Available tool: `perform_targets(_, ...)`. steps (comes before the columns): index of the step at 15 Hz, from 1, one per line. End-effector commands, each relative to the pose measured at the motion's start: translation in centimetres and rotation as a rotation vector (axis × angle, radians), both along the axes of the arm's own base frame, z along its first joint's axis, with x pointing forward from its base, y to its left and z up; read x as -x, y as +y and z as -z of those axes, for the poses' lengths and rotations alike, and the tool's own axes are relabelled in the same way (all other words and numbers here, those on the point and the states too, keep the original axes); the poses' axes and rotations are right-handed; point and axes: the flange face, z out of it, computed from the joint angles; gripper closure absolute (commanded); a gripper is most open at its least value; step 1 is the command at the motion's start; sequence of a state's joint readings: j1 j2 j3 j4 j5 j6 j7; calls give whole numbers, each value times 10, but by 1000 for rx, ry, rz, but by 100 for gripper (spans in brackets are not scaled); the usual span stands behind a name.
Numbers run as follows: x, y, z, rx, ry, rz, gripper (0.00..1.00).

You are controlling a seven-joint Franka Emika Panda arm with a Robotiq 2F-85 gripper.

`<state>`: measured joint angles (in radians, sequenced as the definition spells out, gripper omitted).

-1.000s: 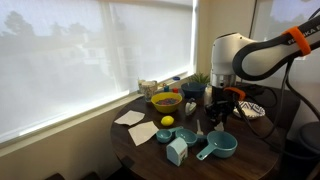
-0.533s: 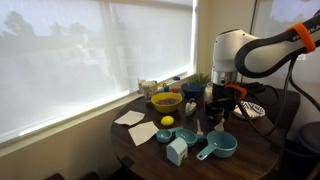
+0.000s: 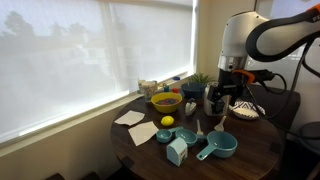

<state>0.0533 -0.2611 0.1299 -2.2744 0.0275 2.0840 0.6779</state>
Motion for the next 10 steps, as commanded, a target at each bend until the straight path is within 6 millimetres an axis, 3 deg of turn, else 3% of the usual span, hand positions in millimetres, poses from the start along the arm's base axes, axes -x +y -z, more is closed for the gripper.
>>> perform_targets(1, 24, -15, -44, 5, -36, 43, 0)
perform_targets(5, 47, -41, -88, 47, -59, 100, 0)
perform_targets(6, 52, -50, -96, 61, -68, 113, 4)
perform_targets(7, 54, -58, -101, 74, -76, 126, 21)
perform_targets(10, 49, -79, -112, 152, -136, 156, 37)
